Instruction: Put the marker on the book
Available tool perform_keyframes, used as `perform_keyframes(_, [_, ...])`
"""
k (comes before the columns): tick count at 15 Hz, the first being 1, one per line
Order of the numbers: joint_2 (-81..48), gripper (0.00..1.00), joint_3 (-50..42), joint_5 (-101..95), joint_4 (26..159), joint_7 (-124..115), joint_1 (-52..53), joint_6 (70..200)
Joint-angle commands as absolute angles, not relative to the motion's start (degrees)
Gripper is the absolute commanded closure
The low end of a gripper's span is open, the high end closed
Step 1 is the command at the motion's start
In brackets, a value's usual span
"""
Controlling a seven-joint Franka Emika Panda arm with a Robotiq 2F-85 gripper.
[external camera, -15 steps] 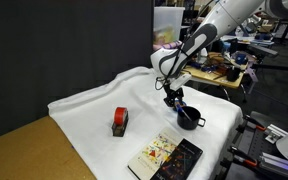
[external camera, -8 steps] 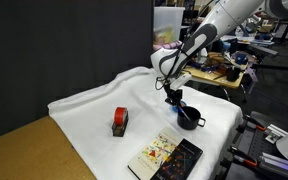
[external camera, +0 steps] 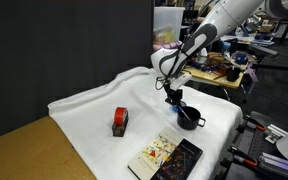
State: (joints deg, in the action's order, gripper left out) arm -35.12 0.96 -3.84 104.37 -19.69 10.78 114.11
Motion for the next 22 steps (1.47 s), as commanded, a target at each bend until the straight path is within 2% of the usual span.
perform_keyframes(1, [-34.09, 0.95, 0.71, -3.34, 104.41, -20.41, 10.77, 114.48])
perform_keyframes(22, [-20.12, 0.95, 2.6, -4.41, 104.96, -22.93, 12.64, 115.36])
